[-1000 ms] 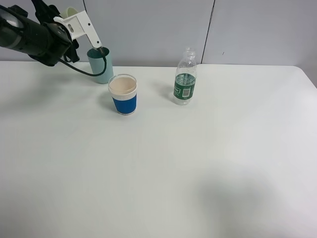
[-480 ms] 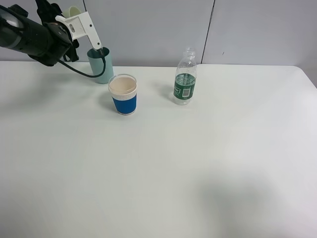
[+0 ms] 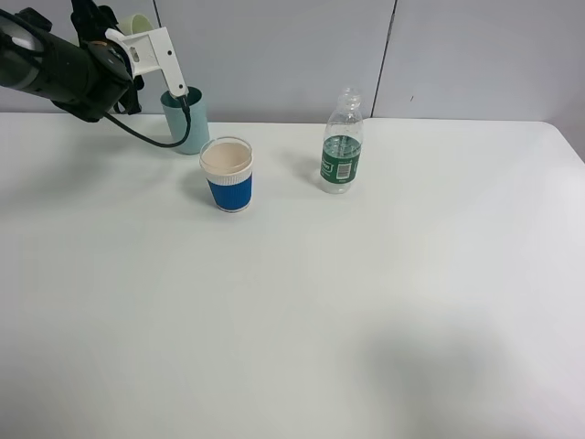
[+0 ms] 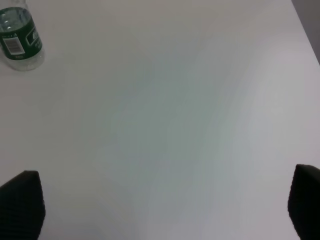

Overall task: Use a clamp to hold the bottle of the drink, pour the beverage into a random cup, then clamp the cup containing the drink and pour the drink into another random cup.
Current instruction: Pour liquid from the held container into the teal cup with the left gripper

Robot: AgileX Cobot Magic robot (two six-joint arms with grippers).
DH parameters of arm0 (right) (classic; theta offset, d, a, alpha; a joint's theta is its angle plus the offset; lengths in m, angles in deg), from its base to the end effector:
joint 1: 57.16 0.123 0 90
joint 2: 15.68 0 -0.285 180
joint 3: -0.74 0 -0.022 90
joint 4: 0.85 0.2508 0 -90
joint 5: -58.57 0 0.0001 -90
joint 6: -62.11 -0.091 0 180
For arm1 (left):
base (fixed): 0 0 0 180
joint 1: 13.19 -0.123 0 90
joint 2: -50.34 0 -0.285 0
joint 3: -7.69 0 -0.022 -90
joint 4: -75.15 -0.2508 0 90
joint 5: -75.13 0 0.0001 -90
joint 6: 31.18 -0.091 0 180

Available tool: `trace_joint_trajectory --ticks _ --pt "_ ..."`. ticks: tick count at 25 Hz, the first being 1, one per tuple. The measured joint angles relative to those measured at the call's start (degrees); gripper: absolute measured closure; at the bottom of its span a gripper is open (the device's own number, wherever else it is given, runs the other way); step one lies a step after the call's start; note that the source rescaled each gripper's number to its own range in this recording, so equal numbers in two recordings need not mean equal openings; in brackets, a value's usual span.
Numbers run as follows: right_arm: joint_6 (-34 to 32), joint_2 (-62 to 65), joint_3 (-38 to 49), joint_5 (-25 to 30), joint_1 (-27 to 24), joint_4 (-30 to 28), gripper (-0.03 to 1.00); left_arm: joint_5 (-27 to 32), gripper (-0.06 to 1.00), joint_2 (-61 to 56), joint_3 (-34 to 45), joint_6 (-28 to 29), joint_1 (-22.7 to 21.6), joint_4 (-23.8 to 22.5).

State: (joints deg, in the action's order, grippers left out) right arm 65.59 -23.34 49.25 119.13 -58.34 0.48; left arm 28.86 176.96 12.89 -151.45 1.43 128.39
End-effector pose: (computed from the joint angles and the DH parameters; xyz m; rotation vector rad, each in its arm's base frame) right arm -0.0051 0.0019 0.2779 -0.0419 2.0368 -0.0233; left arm 0.4436 -0.0613 0.1882 0.9826 1.6339 1.3098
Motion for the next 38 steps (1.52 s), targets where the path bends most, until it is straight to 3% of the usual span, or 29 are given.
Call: trace_joint_trajectory --ticks 19,27,38 --pt "0.0 0.0 0.0 0.0 0.0 0.0 0.03 -2.3 0.90 0.0 0.0 -6.0 0.0 0.0" --pt "0.0 0.0 0.0 0.0 0.0 0.0 0.03 -2.6 0.90 0.0 0.0 -12.2 0.0 0.0" --pt "0.0 0.0 0.0 0.0 0.0 0.0 0.03 -2.6 0.90 0.0 0.0 -16.2 0.0 -0.6"
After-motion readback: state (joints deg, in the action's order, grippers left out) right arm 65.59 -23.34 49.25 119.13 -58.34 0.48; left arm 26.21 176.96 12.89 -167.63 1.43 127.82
